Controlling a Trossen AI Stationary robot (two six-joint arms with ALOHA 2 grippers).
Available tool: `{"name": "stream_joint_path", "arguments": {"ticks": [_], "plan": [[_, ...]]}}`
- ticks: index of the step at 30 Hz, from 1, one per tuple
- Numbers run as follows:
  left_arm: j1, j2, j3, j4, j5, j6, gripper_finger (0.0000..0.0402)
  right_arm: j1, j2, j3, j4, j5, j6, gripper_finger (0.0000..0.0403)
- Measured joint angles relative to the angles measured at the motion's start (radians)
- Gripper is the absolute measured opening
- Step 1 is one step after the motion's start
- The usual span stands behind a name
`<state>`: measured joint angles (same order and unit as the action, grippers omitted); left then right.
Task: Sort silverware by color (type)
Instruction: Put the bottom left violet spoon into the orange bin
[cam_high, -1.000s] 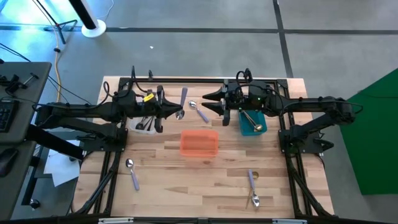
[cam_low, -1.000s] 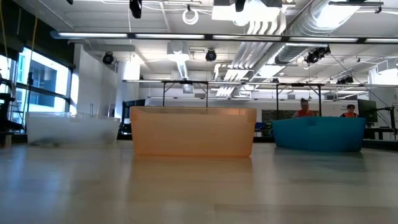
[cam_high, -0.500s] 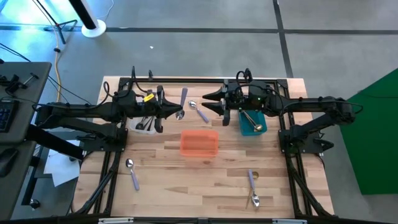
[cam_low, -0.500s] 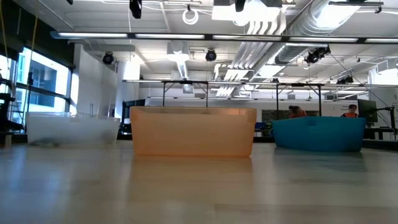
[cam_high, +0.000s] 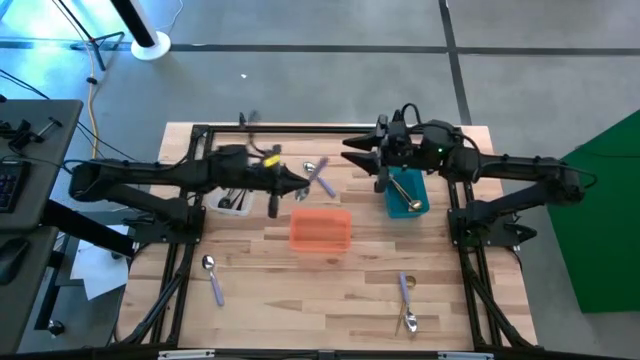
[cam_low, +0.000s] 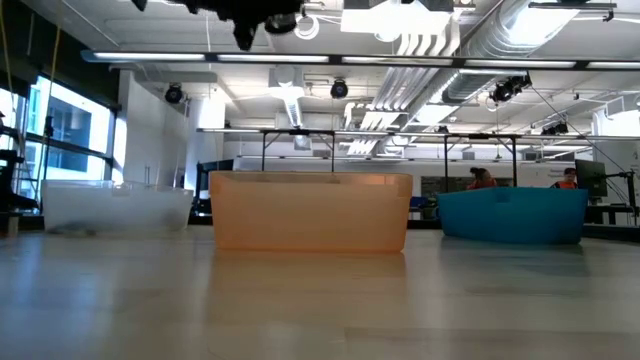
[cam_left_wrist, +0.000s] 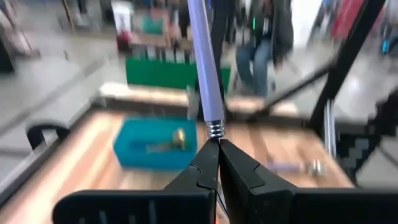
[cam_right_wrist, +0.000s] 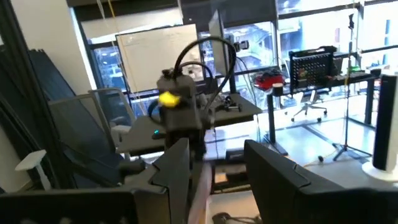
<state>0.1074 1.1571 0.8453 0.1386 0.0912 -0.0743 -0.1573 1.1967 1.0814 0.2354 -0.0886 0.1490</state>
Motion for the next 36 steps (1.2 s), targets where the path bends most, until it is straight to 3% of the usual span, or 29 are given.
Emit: {"name": "stream_joint_path", "arguments": {"ticks": [9, 21, 36], "plan": [[-0.040, 0.251, 0.192, -0.328, 0.004, 0.111, 0.0000, -0.014, -0.071, 0.000, -0.174, 0.020, 0.007, 0.0140], [-0.071, 0.444, 0.211, -0.372, -0.009, 0.132, 0.0000, -0.025, -0.094, 0.000, -0.203, 0.027, 0.000, 0.0140], [-0.129, 0.562, 0.211, -0.464, -0.009, 0.129, 0.0000, -0.025, -0.094, 0.000, -0.250, 0.027, 0.007, 0.0140]]}}
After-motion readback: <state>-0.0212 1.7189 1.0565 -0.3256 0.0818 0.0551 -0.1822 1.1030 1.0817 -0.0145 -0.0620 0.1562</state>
